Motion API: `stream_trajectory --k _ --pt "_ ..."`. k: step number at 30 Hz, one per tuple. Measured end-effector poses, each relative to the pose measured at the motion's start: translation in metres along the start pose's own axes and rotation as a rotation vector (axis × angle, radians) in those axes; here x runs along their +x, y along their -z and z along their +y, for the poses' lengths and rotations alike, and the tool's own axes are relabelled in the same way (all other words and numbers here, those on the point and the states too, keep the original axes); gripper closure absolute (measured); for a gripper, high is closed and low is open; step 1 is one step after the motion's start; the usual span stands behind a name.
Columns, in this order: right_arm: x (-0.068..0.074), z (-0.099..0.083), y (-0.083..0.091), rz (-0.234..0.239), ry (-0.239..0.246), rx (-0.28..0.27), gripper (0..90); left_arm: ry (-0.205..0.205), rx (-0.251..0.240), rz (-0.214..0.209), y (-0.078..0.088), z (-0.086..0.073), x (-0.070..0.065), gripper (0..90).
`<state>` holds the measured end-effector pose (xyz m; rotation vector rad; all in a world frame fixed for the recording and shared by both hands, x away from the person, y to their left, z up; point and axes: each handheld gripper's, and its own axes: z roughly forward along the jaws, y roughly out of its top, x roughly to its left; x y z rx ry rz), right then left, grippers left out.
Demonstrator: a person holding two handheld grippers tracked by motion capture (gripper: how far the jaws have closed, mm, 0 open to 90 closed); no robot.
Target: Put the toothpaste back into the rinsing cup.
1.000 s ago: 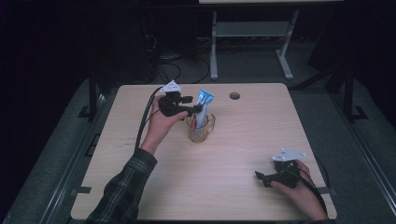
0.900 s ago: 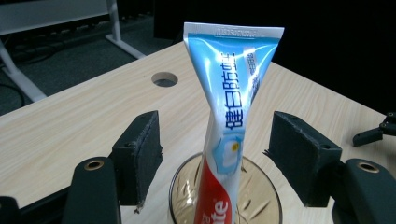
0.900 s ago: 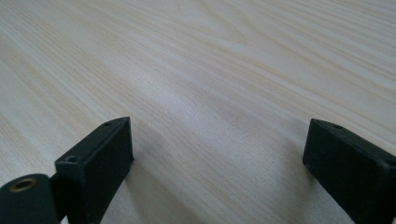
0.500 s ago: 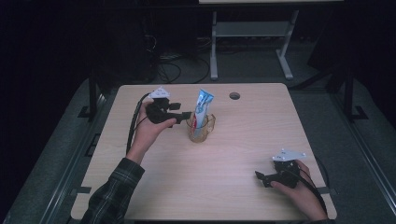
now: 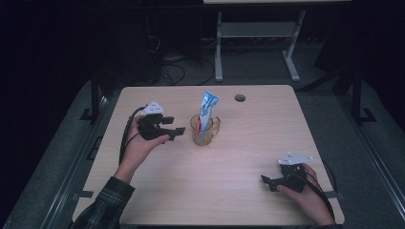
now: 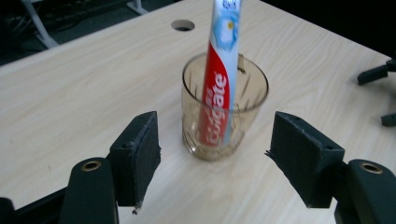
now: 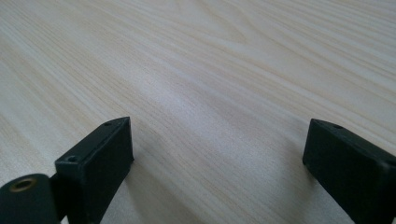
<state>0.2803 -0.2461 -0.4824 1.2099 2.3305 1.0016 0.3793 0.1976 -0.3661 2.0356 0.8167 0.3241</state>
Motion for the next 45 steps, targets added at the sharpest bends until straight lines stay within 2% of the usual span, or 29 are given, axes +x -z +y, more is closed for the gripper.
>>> stream_trajectory --k 9,11,15,23,28,45 --pt "0.0 0.0 0.0 0.001 -0.001 0.0 7.6 -0.004 0.046 0.019 0.009 -0.027 -0.011 28.5" --pt "0.0 0.0 0.0 0.0 0.0 0.0 7.6 0.0 0.057 0.013 0.01 -0.035 -0.013 28.1" --pt "0.0 0.0 0.0 0.0 0.001 0.0 7.6 -0.007 0.096 0.024 0.009 -0.051 -0.019 26.7" --pt "0.0 0.0 0.0 0.0 0.0 0.0 7.6 -0.002 0.132 0.044 0.009 -0.079 -0.026 25.5" --pt "0.0 0.0 0.0 0.0 -0.001 0.0 7.6 -0.005 0.174 0.056 0.01 -0.096 -0.03 25.2" --pt "0.0 0.0 0.0 0.0 0.0 0.0 7.6 0.033 0.214 0.082 0.022 -0.135 -0.035 24.4"
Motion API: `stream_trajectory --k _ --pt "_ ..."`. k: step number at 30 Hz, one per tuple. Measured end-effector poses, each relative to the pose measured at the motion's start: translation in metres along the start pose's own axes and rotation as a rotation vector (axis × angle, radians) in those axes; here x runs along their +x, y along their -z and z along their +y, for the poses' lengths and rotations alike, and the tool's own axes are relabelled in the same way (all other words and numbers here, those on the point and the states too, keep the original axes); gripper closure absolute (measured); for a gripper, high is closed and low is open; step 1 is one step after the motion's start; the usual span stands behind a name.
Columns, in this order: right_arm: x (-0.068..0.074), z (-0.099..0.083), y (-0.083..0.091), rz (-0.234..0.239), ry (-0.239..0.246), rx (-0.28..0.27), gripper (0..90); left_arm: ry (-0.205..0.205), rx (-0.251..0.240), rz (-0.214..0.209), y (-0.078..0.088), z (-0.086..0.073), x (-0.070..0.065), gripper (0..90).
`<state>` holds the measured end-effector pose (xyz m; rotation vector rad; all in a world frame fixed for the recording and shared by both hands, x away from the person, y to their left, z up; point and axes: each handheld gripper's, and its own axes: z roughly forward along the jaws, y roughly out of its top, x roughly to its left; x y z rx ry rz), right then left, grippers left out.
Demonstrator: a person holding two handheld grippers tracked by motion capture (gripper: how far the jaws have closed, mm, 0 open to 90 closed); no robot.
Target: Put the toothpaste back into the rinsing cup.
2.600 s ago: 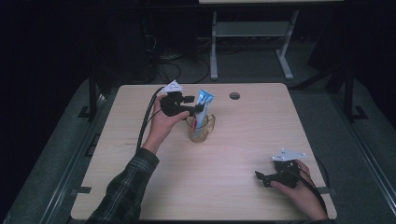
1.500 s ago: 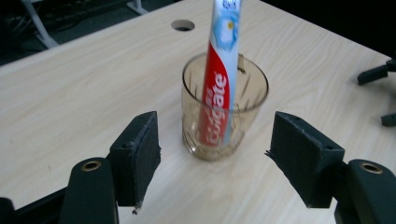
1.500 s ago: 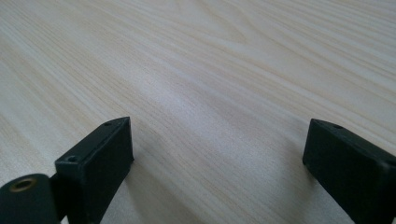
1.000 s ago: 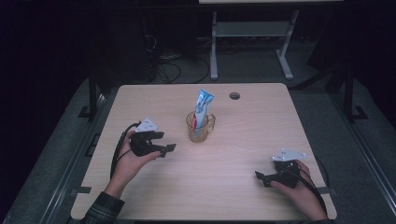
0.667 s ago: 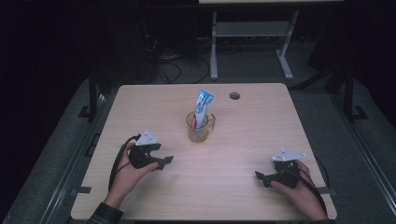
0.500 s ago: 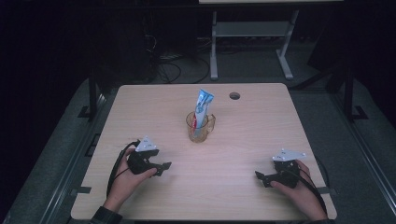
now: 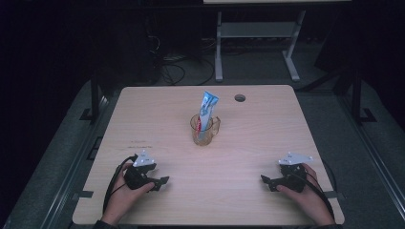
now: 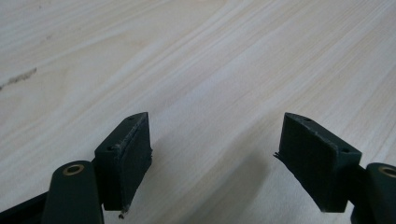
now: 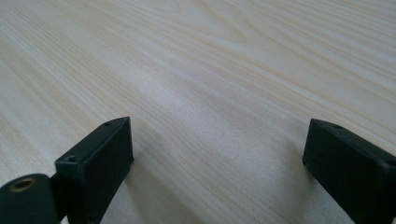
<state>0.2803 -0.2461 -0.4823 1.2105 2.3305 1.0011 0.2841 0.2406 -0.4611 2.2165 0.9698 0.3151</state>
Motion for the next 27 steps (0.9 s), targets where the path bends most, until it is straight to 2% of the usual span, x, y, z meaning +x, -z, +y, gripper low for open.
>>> stream_trajectory --k 6,12,15,17,27 --pt "0.0 0.0 0.0 0.0 0.0 -0.001 7.6 -0.015 -0.019 0.027 0.002 -0.007 0.002 24.1" --pt "0.0 0.0 0.0 0.0 0.0 -0.001 7.6 -0.009 -0.03 0.038 0.001 -0.013 0.003 21.7" --pt "0.0 0.0 0.0 0.0 0.0 0.0 7.6 -0.031 -0.055 0.053 0.001 -0.019 0.002 18.2" --pt "0.0 0.0 0.0 0.0 -0.001 0.0 7.6 -0.032 -0.071 0.051 0.001 -0.022 0.001 15.3" --pt "0.0 0.0 0.0 -0.001 -0.001 -0.001 7.6 -0.032 -0.07 0.051 0.001 -0.022 0.001 14.6"
